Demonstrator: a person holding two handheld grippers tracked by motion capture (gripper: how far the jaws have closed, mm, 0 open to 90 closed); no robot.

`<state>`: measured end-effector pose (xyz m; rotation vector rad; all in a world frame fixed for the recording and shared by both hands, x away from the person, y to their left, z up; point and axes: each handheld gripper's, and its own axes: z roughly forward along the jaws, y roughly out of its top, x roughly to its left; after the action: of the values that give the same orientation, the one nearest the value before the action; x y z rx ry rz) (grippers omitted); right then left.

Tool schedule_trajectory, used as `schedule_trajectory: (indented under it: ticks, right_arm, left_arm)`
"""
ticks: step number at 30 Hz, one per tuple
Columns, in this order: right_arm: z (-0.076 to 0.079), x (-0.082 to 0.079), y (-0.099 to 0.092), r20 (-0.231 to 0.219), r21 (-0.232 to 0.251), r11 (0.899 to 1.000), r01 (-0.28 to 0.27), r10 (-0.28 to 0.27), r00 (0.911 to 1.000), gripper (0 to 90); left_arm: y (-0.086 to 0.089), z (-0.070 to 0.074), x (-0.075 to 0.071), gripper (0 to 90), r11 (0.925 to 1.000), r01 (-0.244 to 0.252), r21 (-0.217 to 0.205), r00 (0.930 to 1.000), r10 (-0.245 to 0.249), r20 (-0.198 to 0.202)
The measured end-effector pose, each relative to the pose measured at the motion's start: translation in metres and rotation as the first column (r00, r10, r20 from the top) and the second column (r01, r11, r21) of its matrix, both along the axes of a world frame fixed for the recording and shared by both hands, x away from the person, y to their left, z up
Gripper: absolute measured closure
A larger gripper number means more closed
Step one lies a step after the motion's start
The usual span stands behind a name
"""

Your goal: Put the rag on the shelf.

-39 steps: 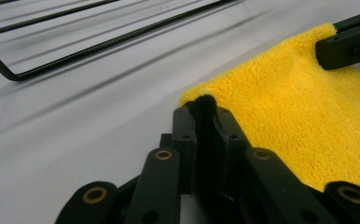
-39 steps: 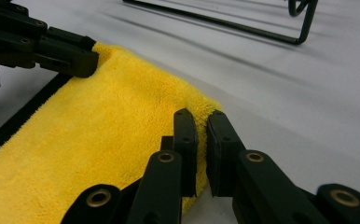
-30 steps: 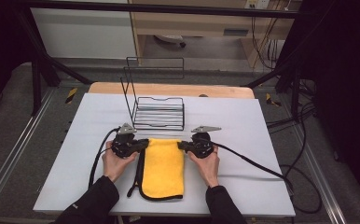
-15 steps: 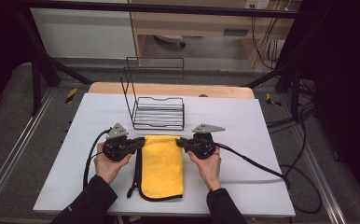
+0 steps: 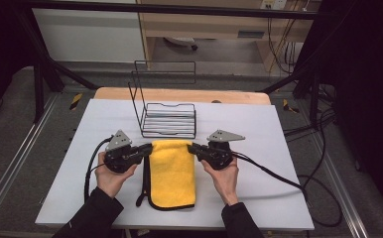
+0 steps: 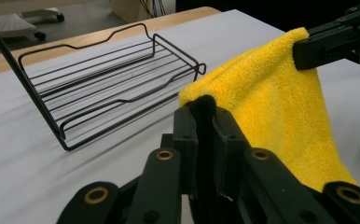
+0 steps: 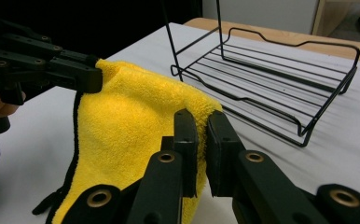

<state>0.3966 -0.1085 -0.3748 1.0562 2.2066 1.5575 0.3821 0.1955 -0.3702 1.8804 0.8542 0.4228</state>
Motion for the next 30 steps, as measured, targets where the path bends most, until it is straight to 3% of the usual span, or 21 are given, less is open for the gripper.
schedule_trajectory:
  ticks: [17,30]
  right_arm:
    - [0.031,-0.013,0.001,0.105,0.033,0.999,-0.005,0.001,0.9945,84.2]
    - [0.056,-0.020,-0.002,0.191,0.035,0.999,-0.002,-0.005,0.9816,84.3]
  left_arm:
    - [0.004,0.025,-0.012,81.2,0.9981,-0.016,-0.059,0.9959,0.021,0.088]
    - [0.001,0.046,-0.018,81.2,0.9961,-0.015,-0.087,0.9868,0.029,0.159]
